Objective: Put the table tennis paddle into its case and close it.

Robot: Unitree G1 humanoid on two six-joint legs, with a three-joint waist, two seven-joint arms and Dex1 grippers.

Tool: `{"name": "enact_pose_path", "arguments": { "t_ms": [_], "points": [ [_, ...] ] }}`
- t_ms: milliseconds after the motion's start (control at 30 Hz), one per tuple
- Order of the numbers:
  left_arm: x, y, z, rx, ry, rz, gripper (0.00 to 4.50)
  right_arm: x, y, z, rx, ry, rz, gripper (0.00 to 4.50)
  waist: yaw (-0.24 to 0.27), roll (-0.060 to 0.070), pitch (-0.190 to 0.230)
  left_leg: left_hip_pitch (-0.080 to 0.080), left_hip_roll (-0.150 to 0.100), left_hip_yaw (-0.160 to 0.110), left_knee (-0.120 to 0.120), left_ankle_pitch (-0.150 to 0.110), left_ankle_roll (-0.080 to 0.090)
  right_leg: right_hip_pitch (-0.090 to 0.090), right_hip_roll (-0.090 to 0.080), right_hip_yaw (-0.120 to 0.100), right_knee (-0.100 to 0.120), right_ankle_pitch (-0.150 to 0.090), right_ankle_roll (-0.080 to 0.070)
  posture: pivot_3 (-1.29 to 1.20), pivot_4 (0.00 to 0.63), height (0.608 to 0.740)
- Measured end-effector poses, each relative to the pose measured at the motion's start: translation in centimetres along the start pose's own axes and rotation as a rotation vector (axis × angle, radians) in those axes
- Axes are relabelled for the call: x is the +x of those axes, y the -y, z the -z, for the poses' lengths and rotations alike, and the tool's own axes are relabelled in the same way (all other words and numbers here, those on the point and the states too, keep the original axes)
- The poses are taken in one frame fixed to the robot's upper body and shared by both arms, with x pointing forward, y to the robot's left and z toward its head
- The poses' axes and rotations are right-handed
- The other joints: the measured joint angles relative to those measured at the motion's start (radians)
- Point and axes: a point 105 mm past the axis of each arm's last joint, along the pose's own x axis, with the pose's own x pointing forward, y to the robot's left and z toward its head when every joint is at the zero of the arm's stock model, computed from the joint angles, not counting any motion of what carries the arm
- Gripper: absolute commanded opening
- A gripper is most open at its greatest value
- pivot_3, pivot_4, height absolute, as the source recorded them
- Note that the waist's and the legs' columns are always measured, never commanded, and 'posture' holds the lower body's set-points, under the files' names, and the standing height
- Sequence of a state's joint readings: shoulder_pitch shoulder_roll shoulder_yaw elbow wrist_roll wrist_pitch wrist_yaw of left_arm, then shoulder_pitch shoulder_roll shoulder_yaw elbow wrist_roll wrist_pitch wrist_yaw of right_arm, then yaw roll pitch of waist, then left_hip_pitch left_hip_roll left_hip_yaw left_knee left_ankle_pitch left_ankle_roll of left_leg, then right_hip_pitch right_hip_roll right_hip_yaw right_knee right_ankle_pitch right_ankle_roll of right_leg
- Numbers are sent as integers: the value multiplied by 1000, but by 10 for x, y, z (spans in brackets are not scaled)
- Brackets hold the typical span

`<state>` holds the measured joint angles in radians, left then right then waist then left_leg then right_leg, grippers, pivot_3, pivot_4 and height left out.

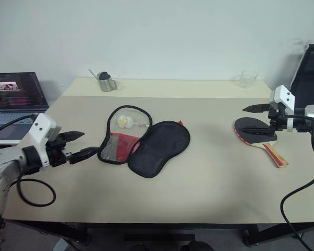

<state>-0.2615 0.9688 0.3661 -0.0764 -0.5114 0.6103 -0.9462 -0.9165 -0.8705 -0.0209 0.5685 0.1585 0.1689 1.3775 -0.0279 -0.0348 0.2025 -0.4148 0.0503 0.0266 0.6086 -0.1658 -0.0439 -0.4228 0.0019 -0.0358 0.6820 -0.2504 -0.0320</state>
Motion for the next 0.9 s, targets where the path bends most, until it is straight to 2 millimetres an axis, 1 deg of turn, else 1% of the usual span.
{"name": "enact_pose_path", "arguments": {
  "t_ms": [33, 100, 200, 267, 333, 400, 467, 600, 733, 833, 900],
  "points": [
    [9, 7, 1, -8, 7, 20, 4500, 0, 0, -1, 0, 3, 2, 4455, 1, 0, 0, 0, -1, 0, 0, 0, 0, 1, -1, 1, 0, 0, 1, 0, 150, 740],
    [28, 29, 6, -18, 0, 108, 4500, 1, 0, -4, -2, 13, 6, 4455, 2, 0, 0, -1, -1, 1, 1, 0, 0, 1, -1, 1, -2, 2, 3, 0, 150, 740],
    [57, 66, 20, 18, -85, 258, 4500, 2, -2, -7, -8, 21, 13, 4455, 3, 0, 0, -1, -2, 1, 2, 0, 0, 1, -1, 2, -2, 2, 3, 0, 150, 740],
    [75, 82, 28, 49, -129, 314, 4500, 5, -5, -5, -5, 21, 4, 4455, 5, -1, 0, -1, -2, 0, 2, 0, 0, 1, -1, 1, -1, 2, 3, 0, 150, 740],
    [87, 88, 32, 65, -144, 335, 4500, 6, -7, -3, 6, 20, 4, 4455, 5, -1, 0, -1, -2, 0, 2, 0, 0, 1, 0, 1, -1, 2, 3, 0, 150, 740],
    [93, 92, 33, 74, -146, 356, 4500, 5, -9, -1, 12, 13, 11, 4455, 0, -1, 0, -1, -1, 0, 2, 0, 0, 1, 0, 2, -1, 2, 3, 0, 150, 740],
    [97, 101, 32, 70, -138, 406, 4500, 4, -10, 2, 25, 14, 15, 4455, -2, -1, 0, -1, -1, 1, 2, 0, 0, 1, 0, 2, -1, 2, 3, 0, 150, 740],
    [99, 120, 42, 55, -168, 511, 4500, -2, -10, 1, 20, 18, 39, 4455, -1, -1, 0, -1, -1, 0, 2, 0, 0, 1, 0, 1, -1, 2, 3, 0, 150, 740],
    [101, 122, 48, 47, -187, 527, 4500, -7, -10, 5, 33, 4, 60, 4455, -1, -1, 0, 0, -2, 0, 2, 0, 0, 1, 0, 2, -1, 2, 4, 0, 150, 740],
    [109, 122, 59, 63, -233, 513, 4500, -7, -12, 6, 35, 3, 65, 4455, -1, 0, 0, 0, -2, 0, 2, 0, 1, 2, 0, 2, -1, 2, 4, 0, 150, 740],
    [116, 122, 59, 89, -237, 495, 4500, -8, -12, 6, 38, 7, 69, 4455, 1, 0, 0, -1, -2, 0, 2, 0, 1, 2, 0, 2, -1, 2, 4, 0, 150, 740]
  ]
}}
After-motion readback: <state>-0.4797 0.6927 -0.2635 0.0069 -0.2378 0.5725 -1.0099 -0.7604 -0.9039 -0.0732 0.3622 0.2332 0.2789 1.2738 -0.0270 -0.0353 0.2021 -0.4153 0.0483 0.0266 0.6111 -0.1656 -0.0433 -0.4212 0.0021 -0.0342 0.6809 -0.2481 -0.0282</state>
